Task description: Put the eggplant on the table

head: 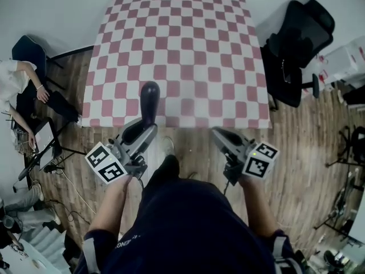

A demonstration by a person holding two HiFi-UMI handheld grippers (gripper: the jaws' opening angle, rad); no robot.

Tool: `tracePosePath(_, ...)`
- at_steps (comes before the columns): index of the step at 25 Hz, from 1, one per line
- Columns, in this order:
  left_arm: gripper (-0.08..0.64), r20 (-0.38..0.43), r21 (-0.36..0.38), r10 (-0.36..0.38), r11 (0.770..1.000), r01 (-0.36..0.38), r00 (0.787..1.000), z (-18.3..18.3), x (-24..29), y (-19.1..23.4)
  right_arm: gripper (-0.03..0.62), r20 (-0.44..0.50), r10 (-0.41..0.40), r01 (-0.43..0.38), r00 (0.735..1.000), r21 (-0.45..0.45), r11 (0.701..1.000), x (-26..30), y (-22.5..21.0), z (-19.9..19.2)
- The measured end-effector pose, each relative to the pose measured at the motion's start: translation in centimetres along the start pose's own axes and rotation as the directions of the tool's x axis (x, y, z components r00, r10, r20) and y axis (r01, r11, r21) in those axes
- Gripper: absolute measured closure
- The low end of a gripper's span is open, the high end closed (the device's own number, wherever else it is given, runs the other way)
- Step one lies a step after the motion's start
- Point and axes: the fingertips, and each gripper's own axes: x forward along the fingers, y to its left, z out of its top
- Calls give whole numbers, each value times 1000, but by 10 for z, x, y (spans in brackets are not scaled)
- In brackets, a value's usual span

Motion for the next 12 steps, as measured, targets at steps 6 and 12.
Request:
tracePosePath(6,425,-24,-15,-5,1000,4,1000,32,10,65,572,0,-21,21,1000,12,1000,55,-16,32)
tracePosePath(12,425,-75,-38,-11,999,8,997,36,26,111,572,-20,-41,41,999,16,999,84,-25,48)
